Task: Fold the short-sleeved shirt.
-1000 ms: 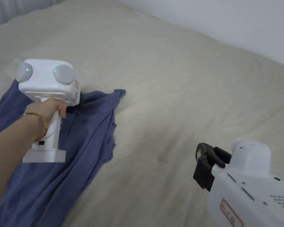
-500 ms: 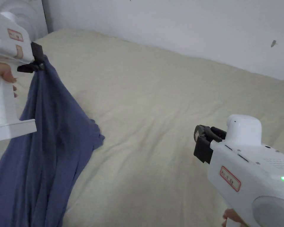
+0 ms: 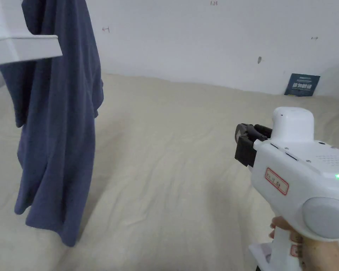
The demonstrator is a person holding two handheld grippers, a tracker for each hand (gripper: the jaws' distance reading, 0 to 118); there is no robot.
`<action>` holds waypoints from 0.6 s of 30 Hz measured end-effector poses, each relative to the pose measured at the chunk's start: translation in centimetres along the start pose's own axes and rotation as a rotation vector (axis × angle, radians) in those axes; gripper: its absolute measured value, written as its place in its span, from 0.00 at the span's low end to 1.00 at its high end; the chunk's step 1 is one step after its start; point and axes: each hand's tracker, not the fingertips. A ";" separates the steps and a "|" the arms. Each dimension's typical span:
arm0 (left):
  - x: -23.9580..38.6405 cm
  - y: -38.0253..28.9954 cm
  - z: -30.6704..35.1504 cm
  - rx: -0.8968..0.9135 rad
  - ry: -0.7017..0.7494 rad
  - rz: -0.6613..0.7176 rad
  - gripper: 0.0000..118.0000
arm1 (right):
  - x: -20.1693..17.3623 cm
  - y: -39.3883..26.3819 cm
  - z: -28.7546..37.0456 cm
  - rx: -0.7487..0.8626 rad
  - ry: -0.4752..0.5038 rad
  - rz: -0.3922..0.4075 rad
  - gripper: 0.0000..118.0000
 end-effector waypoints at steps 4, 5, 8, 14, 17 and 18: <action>4.8 2.0 -1.6 0.005 -0.061 -0.001 0.00 | 2.6 0.2 2.3 0.032 -0.077 -0.030 0.03; 5.9 2.2 -2.1 0.007 -0.074 0.001 0.00 | 3.3 0.2 2.8 0.036 -0.094 -0.035 0.03; 8.0 2.5 -4.6 0.001 -0.091 -0.014 0.00 | 5.1 0.0 3.9 0.034 -0.142 -0.066 0.03; 11.9 -1.7 -9.4 -0.112 -0.142 -0.048 0.00 | 7.1 -0.8 5.0 0.030 -0.211 -0.071 0.03; 13.1 -6.4 -12.7 -0.227 -0.159 -0.081 0.00 | 7.8 -1.6 4.8 0.014 -0.223 -0.082 0.03; 13.4 -8.5 -13.7 -0.265 -0.170 -0.079 0.00 | 8.0 -1.9 4.7 0.004 -0.230 -0.089 0.03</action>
